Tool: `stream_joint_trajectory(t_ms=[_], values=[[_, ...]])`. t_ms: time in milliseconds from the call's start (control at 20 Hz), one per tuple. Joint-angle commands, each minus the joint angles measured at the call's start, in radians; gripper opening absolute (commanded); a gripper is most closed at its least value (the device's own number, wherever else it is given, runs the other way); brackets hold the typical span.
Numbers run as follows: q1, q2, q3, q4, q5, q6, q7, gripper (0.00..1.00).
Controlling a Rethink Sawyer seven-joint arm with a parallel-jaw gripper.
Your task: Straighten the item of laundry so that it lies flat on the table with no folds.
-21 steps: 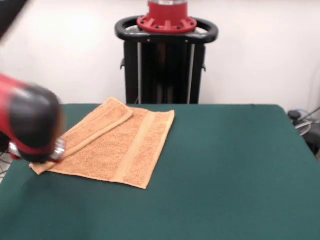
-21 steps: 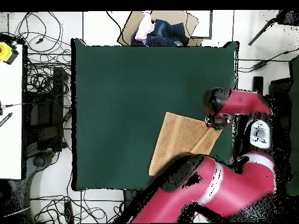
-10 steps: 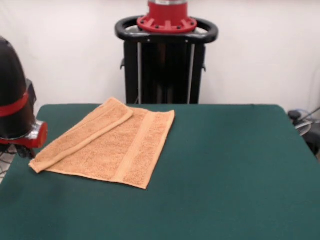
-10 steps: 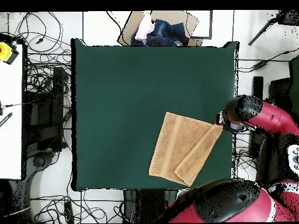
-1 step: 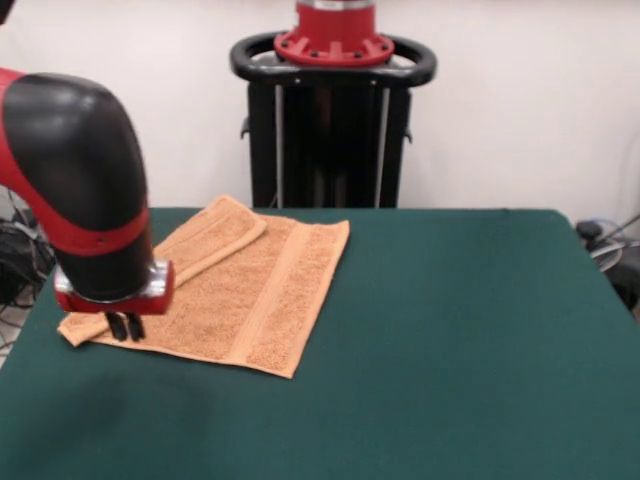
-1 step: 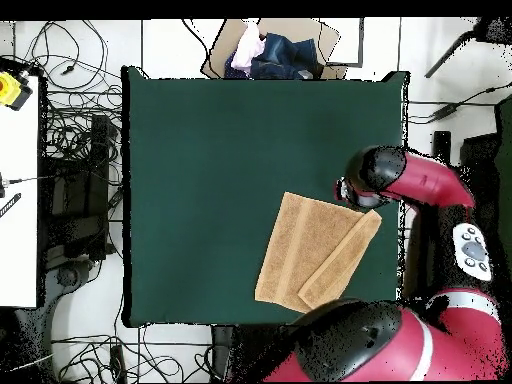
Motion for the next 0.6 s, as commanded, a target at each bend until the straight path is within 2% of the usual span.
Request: stream_joint_trajectory(t_ms=[50, 550, 600], values=[[0.042, -0.001, 0.083, 0.115, -0.005, -0.087, 0.013, 0.0], [0.035, -0.019, 0.08, 0.175, 0.001, -0.151, 0.033, 0.0], [0.041, -0.02, 0.075, 0.174, 0.0, -0.143, 0.03, 1.0]])
